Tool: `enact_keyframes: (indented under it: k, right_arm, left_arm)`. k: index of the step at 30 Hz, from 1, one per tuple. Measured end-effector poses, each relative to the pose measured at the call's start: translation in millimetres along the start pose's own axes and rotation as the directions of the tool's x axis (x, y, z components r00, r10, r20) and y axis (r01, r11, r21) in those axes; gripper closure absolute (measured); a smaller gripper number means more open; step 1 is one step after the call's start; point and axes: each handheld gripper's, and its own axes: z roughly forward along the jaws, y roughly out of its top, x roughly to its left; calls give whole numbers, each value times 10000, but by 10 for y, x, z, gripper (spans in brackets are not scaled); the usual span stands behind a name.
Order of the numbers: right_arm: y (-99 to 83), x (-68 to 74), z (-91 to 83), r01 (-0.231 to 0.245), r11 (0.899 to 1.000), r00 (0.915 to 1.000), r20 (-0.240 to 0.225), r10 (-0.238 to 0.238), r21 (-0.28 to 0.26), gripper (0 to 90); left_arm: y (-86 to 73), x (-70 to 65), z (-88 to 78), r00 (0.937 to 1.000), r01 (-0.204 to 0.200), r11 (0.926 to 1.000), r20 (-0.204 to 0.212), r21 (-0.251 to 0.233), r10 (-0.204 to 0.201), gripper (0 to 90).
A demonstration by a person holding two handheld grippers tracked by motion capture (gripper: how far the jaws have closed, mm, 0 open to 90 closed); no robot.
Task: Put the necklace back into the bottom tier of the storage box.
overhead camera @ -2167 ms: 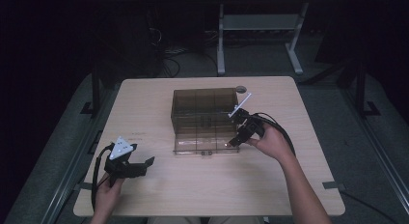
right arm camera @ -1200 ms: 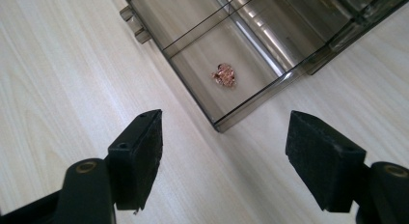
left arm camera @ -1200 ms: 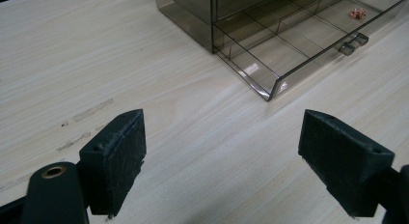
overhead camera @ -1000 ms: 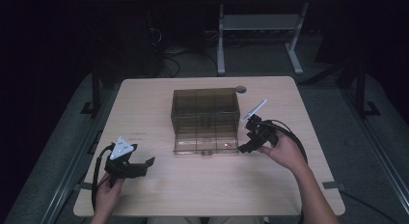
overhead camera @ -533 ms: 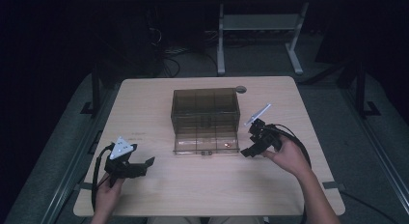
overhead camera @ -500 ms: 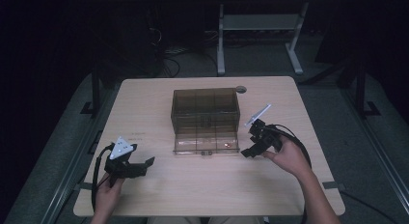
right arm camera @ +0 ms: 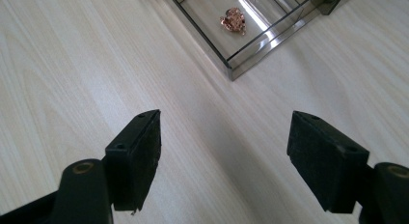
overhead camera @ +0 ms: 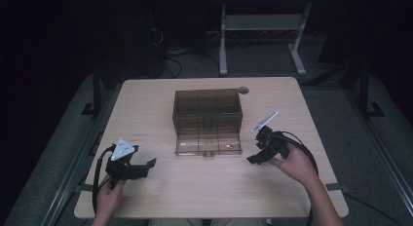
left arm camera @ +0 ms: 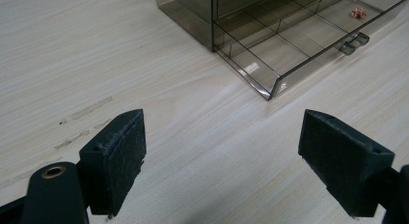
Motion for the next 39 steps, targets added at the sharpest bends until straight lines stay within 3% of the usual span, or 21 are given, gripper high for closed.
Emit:
enact_keyframes:
  k: [39]
  right_arm:
    - [-460,99,54,-292,9994,9996,-70,290,-197,266]
  left_arm:
    - [-2,-16,9,10000,-17,10000,38,22,17,168]
